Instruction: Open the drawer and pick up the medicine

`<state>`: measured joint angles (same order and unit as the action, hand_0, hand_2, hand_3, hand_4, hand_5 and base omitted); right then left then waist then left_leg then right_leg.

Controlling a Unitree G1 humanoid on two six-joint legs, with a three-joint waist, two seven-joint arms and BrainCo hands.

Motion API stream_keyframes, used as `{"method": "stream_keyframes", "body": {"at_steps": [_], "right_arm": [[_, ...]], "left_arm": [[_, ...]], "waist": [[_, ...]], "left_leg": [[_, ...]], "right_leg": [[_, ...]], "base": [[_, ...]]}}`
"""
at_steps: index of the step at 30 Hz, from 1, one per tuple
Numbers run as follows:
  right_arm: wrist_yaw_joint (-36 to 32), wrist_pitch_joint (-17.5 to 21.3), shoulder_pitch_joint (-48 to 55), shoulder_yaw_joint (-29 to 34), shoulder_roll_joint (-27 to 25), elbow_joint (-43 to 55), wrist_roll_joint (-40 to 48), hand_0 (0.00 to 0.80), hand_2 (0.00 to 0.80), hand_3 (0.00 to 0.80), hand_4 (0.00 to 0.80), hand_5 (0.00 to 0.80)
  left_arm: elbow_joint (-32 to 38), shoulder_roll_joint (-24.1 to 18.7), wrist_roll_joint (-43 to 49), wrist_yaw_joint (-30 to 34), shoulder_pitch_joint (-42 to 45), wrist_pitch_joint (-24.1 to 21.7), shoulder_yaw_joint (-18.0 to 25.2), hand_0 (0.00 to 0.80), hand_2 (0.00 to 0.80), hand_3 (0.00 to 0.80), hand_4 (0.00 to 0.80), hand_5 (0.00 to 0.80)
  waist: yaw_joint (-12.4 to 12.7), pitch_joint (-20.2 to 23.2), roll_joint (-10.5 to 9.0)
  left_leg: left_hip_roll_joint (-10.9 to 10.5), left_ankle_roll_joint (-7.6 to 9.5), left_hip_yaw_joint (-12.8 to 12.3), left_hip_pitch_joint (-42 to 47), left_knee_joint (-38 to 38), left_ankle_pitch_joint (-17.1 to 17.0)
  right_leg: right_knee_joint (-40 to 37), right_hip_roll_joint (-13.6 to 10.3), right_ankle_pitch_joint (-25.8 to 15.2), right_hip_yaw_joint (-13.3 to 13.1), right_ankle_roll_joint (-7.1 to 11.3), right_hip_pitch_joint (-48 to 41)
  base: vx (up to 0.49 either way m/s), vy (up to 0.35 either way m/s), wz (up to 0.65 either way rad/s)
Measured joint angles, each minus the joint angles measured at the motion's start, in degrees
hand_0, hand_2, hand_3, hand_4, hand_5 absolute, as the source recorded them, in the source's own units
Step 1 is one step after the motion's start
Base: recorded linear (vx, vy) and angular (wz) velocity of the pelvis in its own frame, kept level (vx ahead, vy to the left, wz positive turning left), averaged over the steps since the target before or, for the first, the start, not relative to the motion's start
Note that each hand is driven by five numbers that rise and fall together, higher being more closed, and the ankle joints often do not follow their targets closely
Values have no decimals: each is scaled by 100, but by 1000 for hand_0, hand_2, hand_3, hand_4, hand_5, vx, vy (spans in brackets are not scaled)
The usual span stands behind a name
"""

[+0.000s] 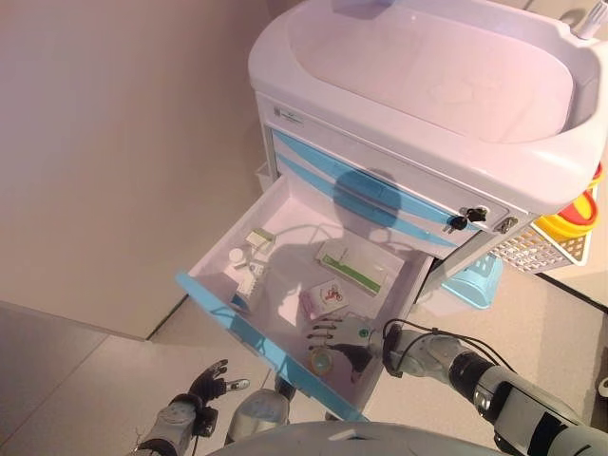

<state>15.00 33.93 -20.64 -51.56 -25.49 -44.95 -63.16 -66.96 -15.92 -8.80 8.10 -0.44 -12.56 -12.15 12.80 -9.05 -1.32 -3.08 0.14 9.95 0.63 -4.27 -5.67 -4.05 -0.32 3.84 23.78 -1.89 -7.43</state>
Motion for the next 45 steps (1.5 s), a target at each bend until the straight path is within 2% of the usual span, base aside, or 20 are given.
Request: {"method": "stream_keyframes", "body": {"at_steps": [3, 11, 19, 40, 41, 42, 44, 45], "right_arm": [[257, -2, 53, 44, 8, -321, -27, 0, 0, 0, 0, 0], [871, -12, 198, 220, 254, -801, -355, 0, 0, 0, 0, 0], [949, -25, 217, 240, 410, -1019, -389, 0, 0, 0, 0, 0], [1168, -106, 319, 361, 447, -1072, -450, 0, 0, 0, 0, 0], [1168, -113, 319, 361, 448, -1075, -450, 50, 50, 50, 50, 50], [1168, -121, 319, 361, 448, -1076, -449, 238, 238, 238, 238, 238], [1169, -134, 319, 362, 449, -1082, -447, 800, 800, 800, 800, 800], [1171, -134, 319, 363, 453, -1102, -442, 800, 800, 800, 800, 800]], "left_arm": [[50, 34, 163, -17, 60, -26, -115, 0, 0, 0, 0, 0], [58, 47, 288, -115, 200, -283, -163, 0, 0, 0, 0, 0], [43, 47, 342, -126, 280, -388, -170, 0, 0, 0, 0, 0], [36, 50, 426, -125, 279, -403, -184, 0, 0, 0, 0, 0], [35, 52, 426, -125, 280, -403, -189, 0, 0, 0, 0, 0], [35, 52, 426, -125, 280, -403, -196, 0, 0, 0, 0, 0], [35, 52, 426, -125, 280, -403, -198, 0, 0, 0, 0, 0], [33, 52, 426, -125, 280, -405, -201, 0, 0, 0, 0, 0]], "waist": [[121, 2, 0], [250, 23, -9], [261, 180, 11], [259, 210, 60], [260, 211, 63], [260, 212, 64], [260, 212, 66], [262, 212, 68]], "left_leg": [[-2, -17, 58, -16, 3, -12], [-15, -23, 131, -45, 4, -25], [-35, -17, 175, -71, 5, -30], [-47, -6, 209, -88, 6, -39], [-48, -6, 213, -88, 6, -39], [-49, -5, 215, -89, 6, -40], [-51, -5, 215, -89, 6, -40], [-52, -5, 216, -88, 6, -40]], "right_leg": [[1, 6, 2, 45, 4, 1], [2, 2, 5, 95, 7, 10], [2, -11, 24, 183, 35, 12], [6, -21, 28, 212, 41, 21], [6, -21, 28, 215, 41, 21], [6, -22, 28, 217, 41, 20], [6, -25, 29, 218, 42, 20], [5, -27, 37, 218, 54, 19]], "base": [[-14, -14, 10], [-2, -1, 2], [9, 5, 5], [0, 0, 0], [0, 0, 0], [0, 0, 0], [0, 0, 0], [0, 0, 0]]}}
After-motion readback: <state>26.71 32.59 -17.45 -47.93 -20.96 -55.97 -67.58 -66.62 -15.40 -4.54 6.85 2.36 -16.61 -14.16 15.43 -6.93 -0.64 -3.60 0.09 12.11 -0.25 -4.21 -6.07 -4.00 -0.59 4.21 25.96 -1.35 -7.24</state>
